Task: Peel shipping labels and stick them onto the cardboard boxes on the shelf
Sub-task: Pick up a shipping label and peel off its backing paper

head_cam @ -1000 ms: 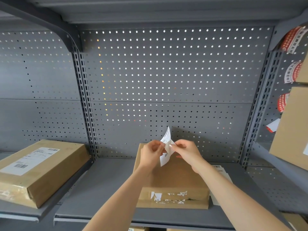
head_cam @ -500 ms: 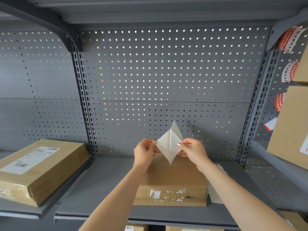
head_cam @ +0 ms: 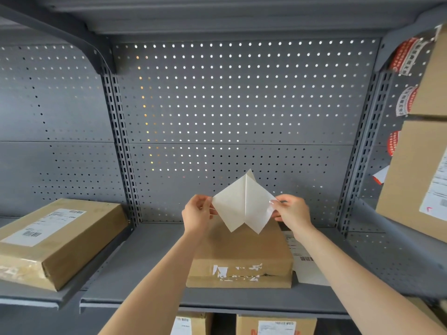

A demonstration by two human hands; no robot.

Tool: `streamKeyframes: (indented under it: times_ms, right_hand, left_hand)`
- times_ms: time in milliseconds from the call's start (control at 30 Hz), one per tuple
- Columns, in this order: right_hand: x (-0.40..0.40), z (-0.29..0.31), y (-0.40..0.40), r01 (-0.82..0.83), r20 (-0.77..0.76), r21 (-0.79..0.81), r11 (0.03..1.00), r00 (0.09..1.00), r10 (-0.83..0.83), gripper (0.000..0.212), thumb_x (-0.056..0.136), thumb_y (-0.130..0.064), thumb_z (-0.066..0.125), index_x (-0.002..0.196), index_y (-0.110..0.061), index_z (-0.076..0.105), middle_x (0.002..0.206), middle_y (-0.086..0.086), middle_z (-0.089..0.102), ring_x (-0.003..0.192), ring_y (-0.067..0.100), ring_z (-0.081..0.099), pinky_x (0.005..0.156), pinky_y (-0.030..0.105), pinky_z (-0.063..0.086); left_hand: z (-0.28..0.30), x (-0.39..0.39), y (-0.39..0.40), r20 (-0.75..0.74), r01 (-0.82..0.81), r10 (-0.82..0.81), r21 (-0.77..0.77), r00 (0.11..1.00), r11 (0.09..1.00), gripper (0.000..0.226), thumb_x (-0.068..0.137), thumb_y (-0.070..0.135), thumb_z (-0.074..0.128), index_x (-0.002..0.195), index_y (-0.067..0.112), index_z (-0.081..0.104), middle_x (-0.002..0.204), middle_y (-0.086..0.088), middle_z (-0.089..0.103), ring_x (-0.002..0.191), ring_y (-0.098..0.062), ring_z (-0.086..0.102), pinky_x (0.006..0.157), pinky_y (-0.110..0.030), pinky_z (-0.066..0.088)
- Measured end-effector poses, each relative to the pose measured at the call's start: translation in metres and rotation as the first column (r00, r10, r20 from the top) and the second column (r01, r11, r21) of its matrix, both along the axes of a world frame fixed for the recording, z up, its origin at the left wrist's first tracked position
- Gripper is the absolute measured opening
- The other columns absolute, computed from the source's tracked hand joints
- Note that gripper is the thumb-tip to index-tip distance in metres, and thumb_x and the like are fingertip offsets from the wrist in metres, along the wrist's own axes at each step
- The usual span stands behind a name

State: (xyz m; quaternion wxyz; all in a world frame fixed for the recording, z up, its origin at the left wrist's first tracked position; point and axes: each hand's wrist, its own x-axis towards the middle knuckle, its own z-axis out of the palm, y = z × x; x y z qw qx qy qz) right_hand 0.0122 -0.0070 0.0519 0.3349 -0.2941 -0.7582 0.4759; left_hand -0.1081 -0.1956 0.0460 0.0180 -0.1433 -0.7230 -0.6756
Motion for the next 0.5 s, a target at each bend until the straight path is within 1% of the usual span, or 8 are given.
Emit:
streamKeyframes:
  times_ms: [133,267,367,500]
  right_hand:
    - [0.010,0.002,0.005,0.046,-0.017,0.000,0.999,0.999,-0.046,0.010,0.089,-0.013,0.062,0.095,-0.009,0.069,0.088,0.009,0.070,0.070,0.019,0.069,0.059,0.024,0.056]
    - [0.020,0.003,0.010,0.075,-0.030,-0.041,0.996,0.997,-0.076,0.011,0.089,-0.011,0.062,0.095,-0.007,0.069,0.086,0.010,0.071,0.071,0.022,0.070,0.063,0.029,0.058]
    - [0.027,0.003,0.015,0.111,-0.039,-0.078,0.991,0.993,-0.115,0.011,0.088,-0.010,0.061,0.093,-0.006,0.070,0.082,0.011,0.072,0.068,0.023,0.070,0.066,0.032,0.059]
    - [0.037,0.004,0.020,0.142,-0.055,-0.101,0.985,0.987,-0.148,0.009,0.087,-0.007,0.060,0.087,-0.008,0.069,0.077,0.010,0.071,0.066,0.023,0.069,0.063,0.031,0.058]
  left_hand:
    - [0.002,0.000,-0.006,-0.009,-0.033,0.033,-0.008,0.999,0.999,0.012,0.094,0.012,0.050,0.091,0.008,0.062,0.075,-0.003,0.066,0.060,-0.013,0.064,0.061,-0.022,0.053]
    - [0.001,0.001,-0.010,-0.002,-0.059,0.059,-0.004,0.998,0.998,0.012,0.094,0.012,0.051,0.091,0.007,0.062,0.074,-0.001,0.066,0.059,-0.013,0.063,0.061,-0.023,0.053]
    - [0.001,0.004,-0.011,0.006,-0.081,0.081,0.004,0.997,0.997,0.012,0.093,0.013,0.051,0.091,0.008,0.062,0.073,0.000,0.065,0.059,-0.013,0.062,0.065,-0.027,0.055]
    - [0.002,0.008,-0.011,0.008,-0.101,0.101,0.016,0.995,0.995,0.011,0.094,0.013,0.052,0.090,0.009,0.061,0.072,0.003,0.063,0.059,-0.012,0.060,0.070,-0.032,0.055]
